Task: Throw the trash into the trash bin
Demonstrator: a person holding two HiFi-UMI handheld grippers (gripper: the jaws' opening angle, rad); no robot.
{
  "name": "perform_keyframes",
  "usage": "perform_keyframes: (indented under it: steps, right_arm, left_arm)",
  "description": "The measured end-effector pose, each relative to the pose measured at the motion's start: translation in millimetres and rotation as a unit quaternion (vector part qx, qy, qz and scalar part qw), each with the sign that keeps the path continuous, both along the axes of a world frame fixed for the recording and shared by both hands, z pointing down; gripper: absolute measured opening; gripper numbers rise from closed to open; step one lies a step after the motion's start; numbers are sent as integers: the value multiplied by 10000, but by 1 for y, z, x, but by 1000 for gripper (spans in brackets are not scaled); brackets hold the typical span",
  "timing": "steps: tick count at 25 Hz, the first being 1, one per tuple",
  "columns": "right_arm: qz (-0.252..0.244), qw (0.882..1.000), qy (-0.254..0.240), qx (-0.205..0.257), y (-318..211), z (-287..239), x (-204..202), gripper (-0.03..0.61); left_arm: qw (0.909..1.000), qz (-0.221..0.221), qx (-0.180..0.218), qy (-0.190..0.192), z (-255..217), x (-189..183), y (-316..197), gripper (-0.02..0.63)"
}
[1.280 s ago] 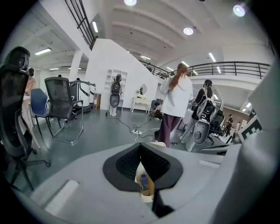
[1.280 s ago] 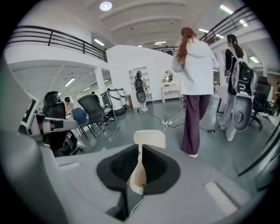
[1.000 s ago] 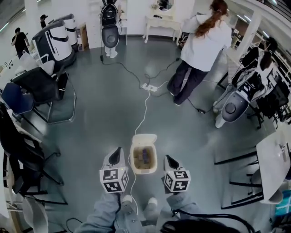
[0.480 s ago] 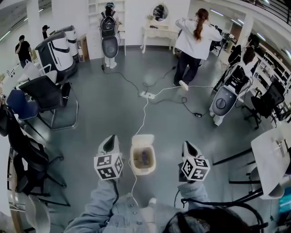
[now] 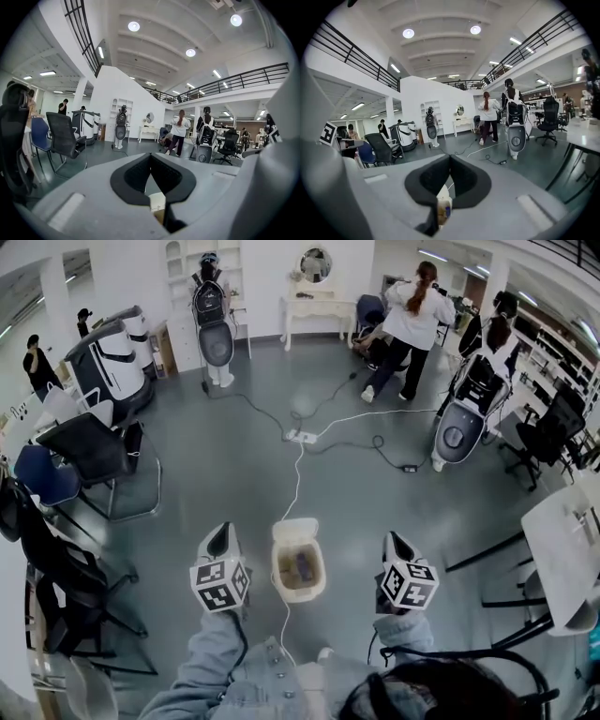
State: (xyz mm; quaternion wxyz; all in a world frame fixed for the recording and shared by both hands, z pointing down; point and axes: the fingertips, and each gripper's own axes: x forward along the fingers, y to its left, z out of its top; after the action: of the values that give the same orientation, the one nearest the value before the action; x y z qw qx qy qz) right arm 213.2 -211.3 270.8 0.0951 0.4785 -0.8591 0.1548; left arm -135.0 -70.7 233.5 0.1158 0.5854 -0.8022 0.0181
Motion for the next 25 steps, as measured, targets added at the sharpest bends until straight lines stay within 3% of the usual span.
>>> perform_keyframes:
  steps: [7,12,25]
  right_arm:
    - [-67,10000,-21,-48,-1,1,-4,3]
    - [-248,9988,412,133,7,0,-11,3]
    - [-136,9996,255,60,7,-2,-14,3]
  left_arm:
    - [9998,163,-83,-42,3,15,-4,9]
    - [9998,177,-108,14,9,19,-1,9]
    - [9998,196,-90,41,8,22,2,9]
